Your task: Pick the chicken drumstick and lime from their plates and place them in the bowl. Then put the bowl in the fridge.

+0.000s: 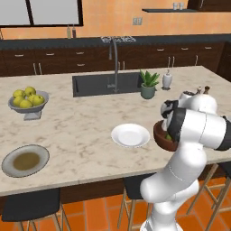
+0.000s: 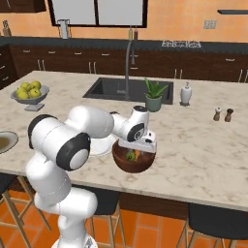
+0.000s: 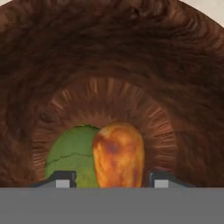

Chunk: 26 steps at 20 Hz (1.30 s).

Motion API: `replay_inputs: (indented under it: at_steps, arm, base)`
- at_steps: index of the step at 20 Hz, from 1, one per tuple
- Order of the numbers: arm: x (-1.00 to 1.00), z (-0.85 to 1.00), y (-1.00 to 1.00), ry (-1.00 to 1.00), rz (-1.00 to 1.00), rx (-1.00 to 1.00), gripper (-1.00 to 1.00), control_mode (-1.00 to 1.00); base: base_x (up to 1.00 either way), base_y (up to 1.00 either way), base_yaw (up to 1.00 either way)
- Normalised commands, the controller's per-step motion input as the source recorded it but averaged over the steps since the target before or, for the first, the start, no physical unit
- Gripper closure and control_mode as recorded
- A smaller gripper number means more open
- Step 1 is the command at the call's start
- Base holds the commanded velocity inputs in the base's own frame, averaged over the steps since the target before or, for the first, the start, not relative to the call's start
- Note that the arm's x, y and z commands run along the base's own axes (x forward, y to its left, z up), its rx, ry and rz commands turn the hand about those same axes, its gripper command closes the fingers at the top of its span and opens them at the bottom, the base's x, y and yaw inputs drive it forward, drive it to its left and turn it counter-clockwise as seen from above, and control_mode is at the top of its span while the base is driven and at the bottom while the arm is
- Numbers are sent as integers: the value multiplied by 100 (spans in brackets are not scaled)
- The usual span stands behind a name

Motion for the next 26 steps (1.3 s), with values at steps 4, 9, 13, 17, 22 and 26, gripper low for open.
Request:
replay_inputs:
  at_steps: [4,9,13,17,22,26]
  arm:
    - [-21,28,0,-16,0,0,-100,-100]
    - [-76,68,-5,-15,-9,2,-100,-100]
    - [-59,57,-22,7,-48,7,-100,-100]
    - [-56,17,-14,20,-55,28,-100,-100]
    - [-3,-31,-2,15,-35,24,-100,-100]
    - [47,-40,0,5,-8,1,-100,-100]
  base:
    - [0,0,0]
    - [0,0,0]
    - [0,0,0]
    - [0,0,0]
    - [0,0,0]
    - [0,0,0]
